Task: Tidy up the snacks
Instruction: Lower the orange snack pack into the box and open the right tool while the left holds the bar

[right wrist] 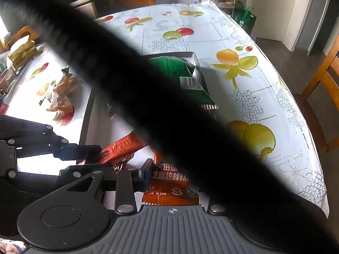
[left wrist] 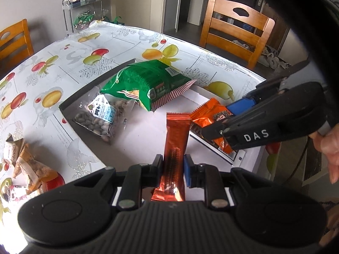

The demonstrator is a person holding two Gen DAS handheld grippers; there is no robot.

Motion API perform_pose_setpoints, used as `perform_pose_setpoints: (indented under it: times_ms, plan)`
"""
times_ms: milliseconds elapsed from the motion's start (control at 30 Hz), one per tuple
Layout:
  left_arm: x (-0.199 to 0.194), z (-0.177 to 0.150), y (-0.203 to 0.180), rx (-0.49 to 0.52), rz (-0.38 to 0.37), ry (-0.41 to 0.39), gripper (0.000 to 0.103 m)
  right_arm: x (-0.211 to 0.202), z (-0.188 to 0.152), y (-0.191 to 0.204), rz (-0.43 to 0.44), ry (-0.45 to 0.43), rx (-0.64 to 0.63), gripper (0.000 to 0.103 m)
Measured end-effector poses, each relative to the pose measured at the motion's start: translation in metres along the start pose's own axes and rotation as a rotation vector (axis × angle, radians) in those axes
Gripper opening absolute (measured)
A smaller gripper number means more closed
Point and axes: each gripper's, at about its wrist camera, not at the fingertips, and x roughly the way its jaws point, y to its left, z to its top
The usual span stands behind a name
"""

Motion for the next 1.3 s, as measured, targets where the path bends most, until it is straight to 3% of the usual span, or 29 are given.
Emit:
perform_pose_setpoints:
  times_ms: [1300]
  plan:
    - [0.024, -0.01, -0.014, 0.061, -0.028, 0.077, 0.017, 0.014, -0.009, -0.002, -0.016, 0.05, -0.007, 0.04]
